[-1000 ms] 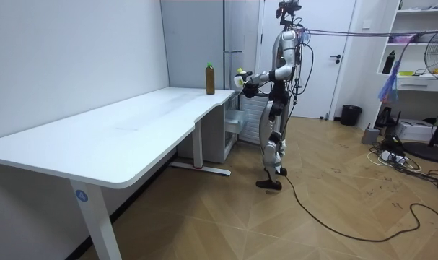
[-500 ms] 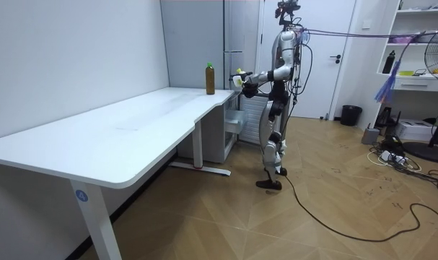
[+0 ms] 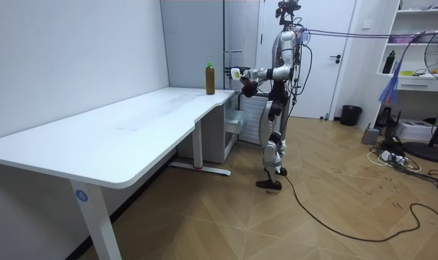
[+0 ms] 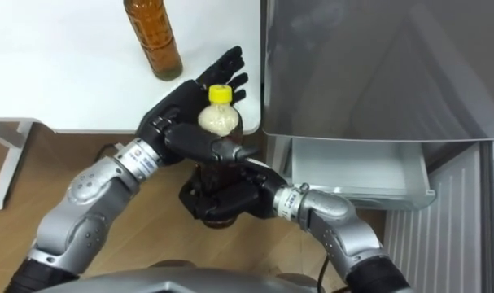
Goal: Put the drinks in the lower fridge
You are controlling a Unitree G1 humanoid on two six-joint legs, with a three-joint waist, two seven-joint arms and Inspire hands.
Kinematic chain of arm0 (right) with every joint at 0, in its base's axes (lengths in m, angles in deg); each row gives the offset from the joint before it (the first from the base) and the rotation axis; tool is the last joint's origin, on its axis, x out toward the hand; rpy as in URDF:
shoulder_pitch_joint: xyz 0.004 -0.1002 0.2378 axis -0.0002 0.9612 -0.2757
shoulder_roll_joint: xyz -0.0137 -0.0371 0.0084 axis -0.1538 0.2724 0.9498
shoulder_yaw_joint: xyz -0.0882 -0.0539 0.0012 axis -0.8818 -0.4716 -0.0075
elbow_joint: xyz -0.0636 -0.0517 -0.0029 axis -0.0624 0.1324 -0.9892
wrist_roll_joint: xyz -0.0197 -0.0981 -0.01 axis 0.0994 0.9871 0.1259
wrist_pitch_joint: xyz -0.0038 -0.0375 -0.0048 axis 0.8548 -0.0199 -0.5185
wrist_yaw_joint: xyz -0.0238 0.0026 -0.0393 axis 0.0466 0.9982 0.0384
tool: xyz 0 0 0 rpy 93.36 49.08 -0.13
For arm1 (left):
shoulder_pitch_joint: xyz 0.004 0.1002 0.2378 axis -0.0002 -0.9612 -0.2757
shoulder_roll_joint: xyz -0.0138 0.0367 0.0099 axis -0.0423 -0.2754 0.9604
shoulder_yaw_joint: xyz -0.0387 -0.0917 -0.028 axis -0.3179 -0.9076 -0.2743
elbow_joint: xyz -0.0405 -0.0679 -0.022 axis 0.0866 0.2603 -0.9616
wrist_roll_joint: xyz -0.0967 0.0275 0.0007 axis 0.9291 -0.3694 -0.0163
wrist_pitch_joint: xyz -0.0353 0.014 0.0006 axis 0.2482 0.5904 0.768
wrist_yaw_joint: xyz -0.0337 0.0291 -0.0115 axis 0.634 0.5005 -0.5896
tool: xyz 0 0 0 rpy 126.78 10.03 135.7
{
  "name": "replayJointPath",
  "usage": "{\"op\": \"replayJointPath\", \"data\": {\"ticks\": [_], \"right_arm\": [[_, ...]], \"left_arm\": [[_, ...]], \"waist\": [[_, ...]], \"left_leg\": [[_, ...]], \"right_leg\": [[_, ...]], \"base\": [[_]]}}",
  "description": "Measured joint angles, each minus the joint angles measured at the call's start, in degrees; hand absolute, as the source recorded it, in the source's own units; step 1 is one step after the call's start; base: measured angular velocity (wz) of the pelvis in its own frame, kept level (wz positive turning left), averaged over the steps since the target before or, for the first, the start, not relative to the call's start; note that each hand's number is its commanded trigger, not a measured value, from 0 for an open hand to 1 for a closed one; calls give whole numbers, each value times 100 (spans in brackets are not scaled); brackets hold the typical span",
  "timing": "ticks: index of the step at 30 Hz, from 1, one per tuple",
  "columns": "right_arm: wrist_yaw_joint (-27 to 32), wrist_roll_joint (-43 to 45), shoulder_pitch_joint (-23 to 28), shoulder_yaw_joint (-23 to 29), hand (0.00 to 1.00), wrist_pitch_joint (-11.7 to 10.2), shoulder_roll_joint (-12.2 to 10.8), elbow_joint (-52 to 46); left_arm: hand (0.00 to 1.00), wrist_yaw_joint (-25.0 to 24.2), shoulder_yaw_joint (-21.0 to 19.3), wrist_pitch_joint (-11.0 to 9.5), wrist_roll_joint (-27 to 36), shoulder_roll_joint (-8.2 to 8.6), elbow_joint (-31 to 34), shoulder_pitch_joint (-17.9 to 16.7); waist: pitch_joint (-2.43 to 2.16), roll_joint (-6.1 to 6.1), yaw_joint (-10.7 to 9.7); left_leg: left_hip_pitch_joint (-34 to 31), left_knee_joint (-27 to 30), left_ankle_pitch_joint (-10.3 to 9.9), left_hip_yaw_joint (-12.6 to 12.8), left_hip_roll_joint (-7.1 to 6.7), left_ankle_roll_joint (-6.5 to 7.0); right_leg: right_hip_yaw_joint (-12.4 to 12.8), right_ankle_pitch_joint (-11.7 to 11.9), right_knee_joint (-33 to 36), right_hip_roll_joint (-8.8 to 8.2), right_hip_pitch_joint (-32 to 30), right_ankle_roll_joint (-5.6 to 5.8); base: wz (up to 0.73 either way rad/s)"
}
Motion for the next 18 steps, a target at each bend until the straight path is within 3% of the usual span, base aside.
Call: {"op": "replayJointPath", "data": {"ticks": [2, 6, 10, 18], "right_arm": [[3, 9, 15, -2, 100, 5, 4, 0], [4, 307, 83, -5, 100, 12, 21, 0], [15, 443, 141, 23, 100, 12, 68, -1], [57, 930, 385, 147, 100, 10, 201, -40]], "left_arm": [[0, 15, -101, -70, 8, 17, 295, -1], [0, 31, -176, -468, 21, 120, 909, 1], [0, 131, -199, -533, 88, 213, 1080, 5], [0, 644, -1044, -748, 131, 304, 1587, 133]], "waist": [[-1, -4, 5], [-5, 2, 30], [-14, 18, 67], [-54, 94, 338]], "left_leg": [[-2, 6, 0, 0, -1, 0], [13, -5, 0, -4, -6, 0], [36, -9, 0, -15, -5, 0], [157, -27, -1, -10, 6, -1]], "right_leg": [[-3, 0, -1, -1, 1, 0], [-9, 0, -10, -3, -1, 1], [-23, 0, -6, -2, 44, 0], [-48, 2, 4, 4, 128, -3]], "base": [[0], [0], [0], [0]]}}
